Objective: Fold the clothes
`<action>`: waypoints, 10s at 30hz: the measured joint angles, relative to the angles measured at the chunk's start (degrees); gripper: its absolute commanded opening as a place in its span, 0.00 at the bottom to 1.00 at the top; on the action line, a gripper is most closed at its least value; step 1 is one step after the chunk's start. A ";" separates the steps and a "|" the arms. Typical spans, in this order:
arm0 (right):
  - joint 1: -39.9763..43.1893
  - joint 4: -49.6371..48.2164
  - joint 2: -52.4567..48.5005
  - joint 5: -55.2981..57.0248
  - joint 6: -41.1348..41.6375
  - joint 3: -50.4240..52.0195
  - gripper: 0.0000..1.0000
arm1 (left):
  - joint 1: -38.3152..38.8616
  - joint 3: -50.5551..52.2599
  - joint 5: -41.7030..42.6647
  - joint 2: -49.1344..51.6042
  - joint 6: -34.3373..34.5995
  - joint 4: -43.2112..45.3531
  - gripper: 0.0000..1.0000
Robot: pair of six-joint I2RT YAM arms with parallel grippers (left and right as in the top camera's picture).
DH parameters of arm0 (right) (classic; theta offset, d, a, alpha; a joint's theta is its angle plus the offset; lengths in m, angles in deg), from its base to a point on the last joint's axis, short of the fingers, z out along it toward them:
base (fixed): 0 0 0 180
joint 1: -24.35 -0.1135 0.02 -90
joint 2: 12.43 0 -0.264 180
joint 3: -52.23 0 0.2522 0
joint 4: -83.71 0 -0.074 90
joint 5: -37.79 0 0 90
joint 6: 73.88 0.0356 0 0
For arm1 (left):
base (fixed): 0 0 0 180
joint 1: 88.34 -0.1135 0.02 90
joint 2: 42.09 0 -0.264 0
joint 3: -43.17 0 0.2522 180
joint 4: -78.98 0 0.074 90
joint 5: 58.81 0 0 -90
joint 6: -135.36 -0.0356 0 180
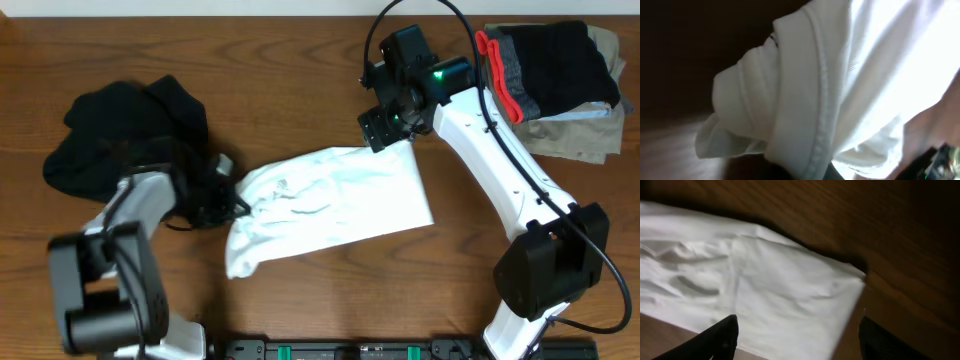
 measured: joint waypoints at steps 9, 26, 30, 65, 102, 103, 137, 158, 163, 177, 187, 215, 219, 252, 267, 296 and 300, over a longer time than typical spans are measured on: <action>0.00 0.02 0.00 -0.02 0.00 0.00 0.75 | -5.35 -8.92 -5.25 -7.61 -1.05 -12.48 0.06; 0.92 -3.63 -0.24 -4.22 0.26 0.44 0.24 | 8.39 -18.49 -9.49 -7.61 1.03 -8.33 0.06; 1.01 -9.07 -1.22 -8.52 2.25 4.28 0.01 | 10.73 -18.49 -10.78 -7.61 2.23 -6.95 0.06; 5.01 -19.76 -17.68 -38.12 4.70 18.80 0.01 | 23.04 -18.67 -12.31 -7.61 6.45 -0.35 0.06; 5.79 -19.19 -18.43 -40.48 4.04 18.73 0.01 | 38.16 -19.56 -18.03 0.26 11.61 10.01 0.98; 5.81 -19.21 -18.45 -40.57 4.04 18.73 0.01 | 37.11 -19.71 -18.03 0.02 11.85 9.92 0.98; 11.04 -17.14 0.85 -19.61 4.00 18.53 0.38 | 22.16 -22.14 -25.09 -10.47 11.45 3.96 0.98; 5.92 -12.24 0.87 -12.07 4.68 18.58 0.01 | 22.16 -22.14 -26.38 -10.47 11.47 2.99 0.98; 6.21 -13.84 0.87 -7.45 6.25 20.74 0.01 | 22.14 -22.14 -26.49 -10.47 11.30 3.04 0.98; 12.02 -21.97 0.70 -5.25 6.21 25.33 0.48 | 22.14 -22.14 -28.13 -10.47 10.16 3.02 0.98; 8.35 -12.00 1.97 -11.56 -3.23 14.53 0.51 | 21.31 -22.14 -32.13 -10.47 9.92 3.02 0.98; -7.04 -27.71 2.84 -9.25 -24.35 31.89 0.21 | 8.98 -22.14 -34.14 -10.47 9.94 2.40 0.98; -7.04 -29.70 2.84 -7.30 -23.82 32.48 0.01 | 8.98 -22.14 -34.14 -10.47 9.94 2.38 0.98; -3.72 6.88 5.84 -4.85 -9.99 16.26 0.01 | 8.98 -22.14 -34.14 -10.47 9.94 2.34 0.98; -2.64 -1.90 5.84 -7.37 -0.35 29.24 0.47 | 8.98 -22.14 -34.14 -10.47 9.94 2.32 0.98; 6.21 -17.66 0.00 -15.02 7.30 16.28 0.43 | 8.98 -22.14 -34.14 -10.47 9.94 2.16 0.98; 6.21 -17.66 0.00 -16.00 10.67 16.28 0.42 | 8.98 -22.14 -34.14 -10.47 9.94 2.19 0.98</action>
